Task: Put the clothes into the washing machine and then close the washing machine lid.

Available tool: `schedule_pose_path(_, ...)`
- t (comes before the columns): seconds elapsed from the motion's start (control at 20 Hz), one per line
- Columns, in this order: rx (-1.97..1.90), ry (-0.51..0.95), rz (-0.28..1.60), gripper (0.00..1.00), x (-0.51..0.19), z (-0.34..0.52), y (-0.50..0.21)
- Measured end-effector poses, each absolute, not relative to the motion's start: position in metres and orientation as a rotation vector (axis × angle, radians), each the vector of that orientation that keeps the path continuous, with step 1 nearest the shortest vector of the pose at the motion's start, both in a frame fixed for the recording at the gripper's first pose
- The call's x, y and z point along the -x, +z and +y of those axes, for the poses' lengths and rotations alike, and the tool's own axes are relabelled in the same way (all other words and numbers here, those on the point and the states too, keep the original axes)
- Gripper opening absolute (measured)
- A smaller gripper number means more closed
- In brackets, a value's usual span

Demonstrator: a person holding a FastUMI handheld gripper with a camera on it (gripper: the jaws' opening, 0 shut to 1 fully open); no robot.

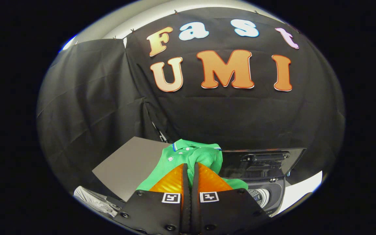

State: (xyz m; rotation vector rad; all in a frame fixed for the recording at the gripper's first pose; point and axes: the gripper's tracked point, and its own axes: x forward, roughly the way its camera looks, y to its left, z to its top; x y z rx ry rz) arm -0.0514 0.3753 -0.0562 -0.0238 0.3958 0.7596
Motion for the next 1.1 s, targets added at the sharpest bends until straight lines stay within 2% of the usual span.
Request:
schedule_pose_path(0.5, -0.004, 0.568, 0.306, 0.08, -0.013, 0.296, -0.031)
schedule_pose_path(0.75, 0.014, 0.477, 0.327, 0.08, -0.046, 0.255, -0.049)
schedule_pose_path(1.1, -0.015, 0.426, 0.370, 0.08, -0.064, 0.220, -0.075)
